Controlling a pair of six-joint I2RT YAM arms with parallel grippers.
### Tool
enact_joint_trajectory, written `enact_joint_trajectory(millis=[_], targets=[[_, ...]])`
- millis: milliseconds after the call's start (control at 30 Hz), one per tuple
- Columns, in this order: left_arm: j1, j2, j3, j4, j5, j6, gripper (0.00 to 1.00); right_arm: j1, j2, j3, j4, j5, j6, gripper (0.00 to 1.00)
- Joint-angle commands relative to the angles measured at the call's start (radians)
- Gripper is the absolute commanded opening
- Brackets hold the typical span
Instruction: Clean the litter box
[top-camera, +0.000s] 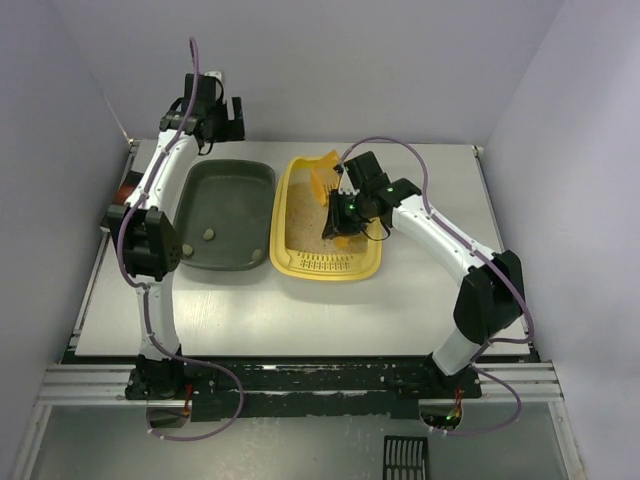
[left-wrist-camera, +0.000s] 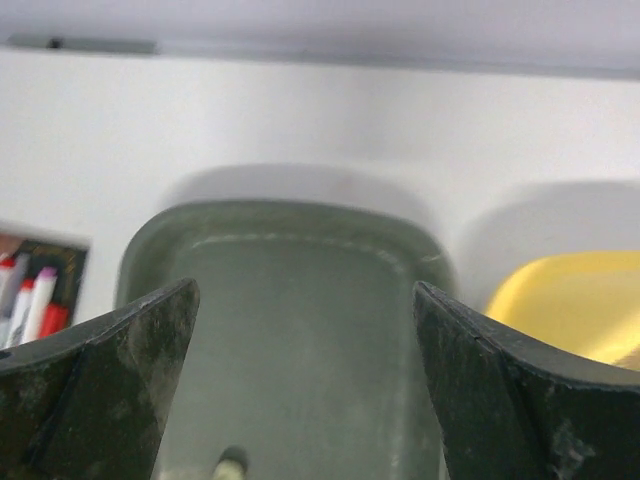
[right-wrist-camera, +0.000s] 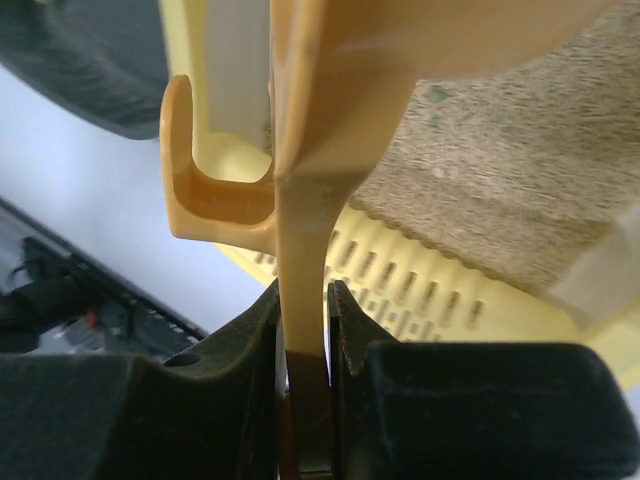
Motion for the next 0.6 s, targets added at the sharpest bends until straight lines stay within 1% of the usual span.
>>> enact_joint_trajectory(millis=[0,67,133,200,267,367,433,500,567], targets=[[-0.01,0.068,0.133,0.112,0.245,-0.034,0.99,-0.003,0.026,0.056,0.067,-0.186,0.101,0.0],[-0.011,0.12,0.196,0.157,0.4,-0.032,0.99,-0.004,0.036,0.072,0.08,-0.241,0.169,0.0],[-0.013,0.184,0.26,0.197,0.533,-0.071,0.99,-0.009,0.062,0.103,0.074,-0.307,0.251,0.0],[-0.018,0.263,0.345,0.217,0.608,-0.146,0.99,-0.009,0.092,0.153,0.033,-0.327,0.31,0.0],[-0.03,0.322,0.368,0.246,0.657,-0.189,0.99,-0.01,0.11,0.184,0.007,-0.323,0.331,0.0],[-0.056,0.351,0.309,0.328,0.694,-0.224,0.99,-0.011,0.102,0.206,-0.018,-0.259,0.346,0.0],[-0.08,0.352,0.261,0.388,0.697,-0.229,0.99,-0.01,0.086,0.196,-0.026,-0.232,0.359,0.0],[-0.098,0.358,0.23,0.449,0.697,-0.228,0.99,-0.012,0.071,0.17,-0.042,-0.24,0.371,0.0],[-0.115,0.376,0.247,0.46,0.715,-0.218,0.99,-0.012,0.051,0.142,-0.077,-0.221,0.372,0.0]])
